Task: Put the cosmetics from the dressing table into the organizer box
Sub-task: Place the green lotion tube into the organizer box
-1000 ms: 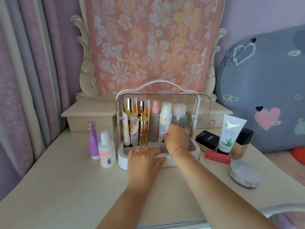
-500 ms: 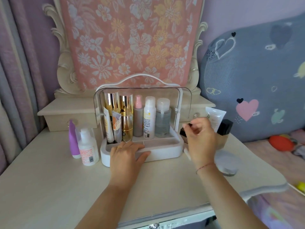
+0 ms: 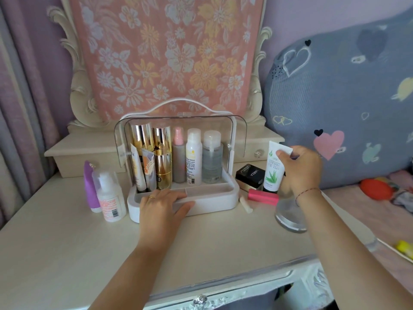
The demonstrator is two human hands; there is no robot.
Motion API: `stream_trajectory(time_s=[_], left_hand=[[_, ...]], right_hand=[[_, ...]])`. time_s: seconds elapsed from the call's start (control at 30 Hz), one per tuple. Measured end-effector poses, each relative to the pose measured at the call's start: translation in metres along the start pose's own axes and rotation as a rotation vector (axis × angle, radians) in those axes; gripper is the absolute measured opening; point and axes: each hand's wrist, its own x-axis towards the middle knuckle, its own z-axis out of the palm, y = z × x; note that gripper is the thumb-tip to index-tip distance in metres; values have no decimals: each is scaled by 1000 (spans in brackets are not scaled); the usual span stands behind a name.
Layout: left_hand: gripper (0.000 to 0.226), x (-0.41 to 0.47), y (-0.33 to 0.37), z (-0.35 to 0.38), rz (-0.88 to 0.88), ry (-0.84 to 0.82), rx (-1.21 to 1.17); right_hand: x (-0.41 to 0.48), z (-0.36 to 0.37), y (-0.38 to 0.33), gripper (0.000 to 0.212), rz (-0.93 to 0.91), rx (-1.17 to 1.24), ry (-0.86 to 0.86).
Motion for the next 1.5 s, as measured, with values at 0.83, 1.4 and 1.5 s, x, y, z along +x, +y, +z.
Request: stream_trajectory(time_s=[0.83, 1.4, 1.5], left_hand=[[23, 0, 2, 1, -50, -5, -26], [33, 1, -1, 3, -34, -6, -5], [32, 0, -2, 3, -35, -3, -10]], right_hand=[[-84, 101, -119, 20, -286, 419, -219], [-97, 134, -87, 10, -141, 122, -482], [-99, 136, -85, 10, -120, 84, -510]])
